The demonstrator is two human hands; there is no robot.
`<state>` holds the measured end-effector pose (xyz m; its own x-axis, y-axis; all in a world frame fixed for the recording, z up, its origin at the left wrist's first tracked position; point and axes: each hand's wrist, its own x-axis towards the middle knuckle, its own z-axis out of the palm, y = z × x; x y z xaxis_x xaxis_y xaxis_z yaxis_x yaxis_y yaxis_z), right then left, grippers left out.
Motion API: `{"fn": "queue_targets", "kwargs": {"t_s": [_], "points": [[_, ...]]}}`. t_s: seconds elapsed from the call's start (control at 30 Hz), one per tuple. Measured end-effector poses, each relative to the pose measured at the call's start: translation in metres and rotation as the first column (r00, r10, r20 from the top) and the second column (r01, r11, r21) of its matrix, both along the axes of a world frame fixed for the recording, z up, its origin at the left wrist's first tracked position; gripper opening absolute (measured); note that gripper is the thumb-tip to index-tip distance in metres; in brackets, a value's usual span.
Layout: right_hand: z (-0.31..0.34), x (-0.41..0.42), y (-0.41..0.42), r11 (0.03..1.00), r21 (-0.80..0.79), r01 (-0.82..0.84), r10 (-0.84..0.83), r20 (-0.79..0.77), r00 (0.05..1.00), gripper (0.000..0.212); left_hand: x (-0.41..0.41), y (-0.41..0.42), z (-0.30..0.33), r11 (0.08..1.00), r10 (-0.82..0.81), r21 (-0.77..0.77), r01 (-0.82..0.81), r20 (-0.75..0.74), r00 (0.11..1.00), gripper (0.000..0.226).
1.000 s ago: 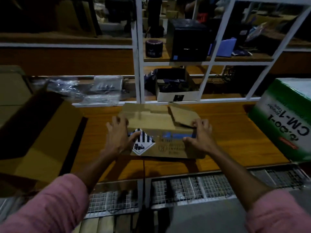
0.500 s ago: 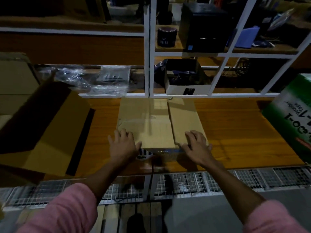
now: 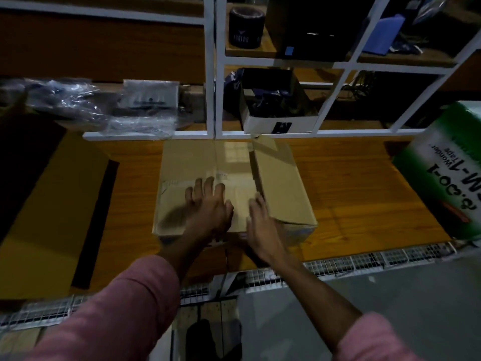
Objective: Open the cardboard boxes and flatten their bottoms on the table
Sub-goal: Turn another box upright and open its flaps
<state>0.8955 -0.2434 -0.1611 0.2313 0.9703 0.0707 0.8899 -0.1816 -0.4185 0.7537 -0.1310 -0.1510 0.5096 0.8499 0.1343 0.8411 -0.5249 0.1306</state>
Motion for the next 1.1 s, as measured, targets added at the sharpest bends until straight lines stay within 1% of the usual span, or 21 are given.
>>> {"fn": "queue_targets", "kwargs": {"t_s": [0.03,0.1,0.17,0.2,0.23,0.3,0.33,0.37,0.4,0.43,0.57,0.63,0.7,0.77,0.83,0.9,0.97,1.0,1.03,1.07,1.1], "points": [[0.002,0.014,0.001,0.997,-0.027,0.076,-0.076,0.016,0.997,0.055,0.001,0.001,-0.001,1.0,0.001,0.008,-0.001,0.0,1.0,0.051],[0.012,0.048,0.005,0.978,0.067,0.2,-0.205,0.078,0.976,0.057,0.003,0.004,-0.005,1.0,0.013,-0.021,-0.013,0.014,1.0,0.058],[0.018,0.079,0.007,0.942,0.133,0.308,-0.331,0.209,0.92,0.054,0.006,0.008,-0.01,0.997,0.024,-0.068,-0.022,0.03,0.999,0.065],[0.017,0.091,0.007,0.922,0.105,0.374,-0.388,0.229,0.893,0.052,0.006,0.009,-0.012,0.997,0.03,-0.078,-0.028,0.031,0.999,0.067],[0.015,0.1,0.007,0.893,0.042,0.449,-0.448,0.195,0.873,0.049,0.007,0.009,-0.013,0.996,0.035,-0.079,-0.033,0.031,0.999,0.067],[0.007,0.112,0.009,0.811,-0.111,0.574,-0.577,0.012,0.817,0.042,0.007,0.008,-0.013,0.998,0.035,-0.062,-0.032,0.046,0.998,0.067],[0.006,0.116,0.01,0.779,-0.178,0.601,-0.62,-0.084,0.78,0.042,0.007,0.009,-0.012,0.998,0.033,-0.059,-0.03,0.055,0.998,0.067],[0.004,0.118,0.012,0.766,-0.2,0.611,-0.641,-0.16,0.751,0.043,0.007,0.009,-0.012,0.997,0.032,-0.067,-0.028,0.062,0.998,0.066],[0.003,0.119,0.012,0.762,-0.189,0.62,-0.648,-0.196,0.736,0.042,0.007,0.01,-0.012,0.996,0.03,-0.083,-0.024,0.071,0.997,0.066],[0.001,0.12,0.014,0.76,-0.172,0.627,-0.65,-0.2,0.733,0.04,0.007,0.01,-0.013,0.995,0.025,-0.101,-0.017,0.082,0.996,0.066],[0.0,0.117,0.019,0.728,-0.16,0.667,-0.685,-0.104,0.721,0.033,0.011,0.012,-0.012,0.986,0.008,-0.168,0.009,0.101,0.995,0.07],[0.004,0.113,0.019,0.736,-0.138,0.663,-0.675,-0.063,0.735,0.03,0.014,0.019,-0.009,0.983,-0.011,-0.183,0.021,0.053,0.999,0.074],[0.011,0.108,0.018,0.785,-0.063,0.616,-0.616,0.016,0.787,0.023,0.017,0.029,0.0,0.988,-0.045,-0.148,0.045,-0.002,0.999,0.073],[0.018,0.104,0.02,0.866,0.087,0.493,-0.5,0.104,0.86,0.023,0.022,0.039,0.015,0.99,-0.063,-0.125,0.059,-0.028,0.998,0.066],[0.035,0.092,0.028,0.923,0.2,0.328,-0.355,0.119,0.927,0.031,0.031,0.046,0.039,0.993,-0.04,-0.115,0.032,-0.067,0.997,0.056],[0.061,0.075,0.04,0.933,0.305,0.191,-0.234,0.111,0.966,0.033,0.037,0.047,0.075,0.999,-0.046,-0.025,0.044,-0.076,0.996,0.047],[0.093,0.06,0.053,0.919,0.375,0.12,-0.182,0.137,0.974,0.03,0.04,0.043,0.11,0.993,-0.112,0.036,0.114,-0.045,0.993,0.035],[0.109,0.057,0.06,0.924,0.373,0.087,-0.151,0.147,0.977,0.031,0.042,0.039,0.126,0.988,-0.148,0.031,0.151,-0.083,0.986,0.031],[0.125,0.055,0.064,0.942,0.33,0.066,-0.119,0.145,0.982,0.036,0.043,0.034,0.141,0.985,-0.171,0.0,0.173,-0.141,0.975,0.029],[0.14,0.055,0.068,0.969,0.241,0.056,-0.084,0.106,0.991,0.041,0.045,0.029,0.153,0.981,-0.191,-0.063,0.183,-0.191,0.963,0.028],[0.152,0.054,0.07,0.994,0.099,0.05,-0.054,0.034,0.998,0.042,0.046,0.023,0.162,0.967,-0.224,-0.166,0.191,-0.209,0.952,0.028]]}}
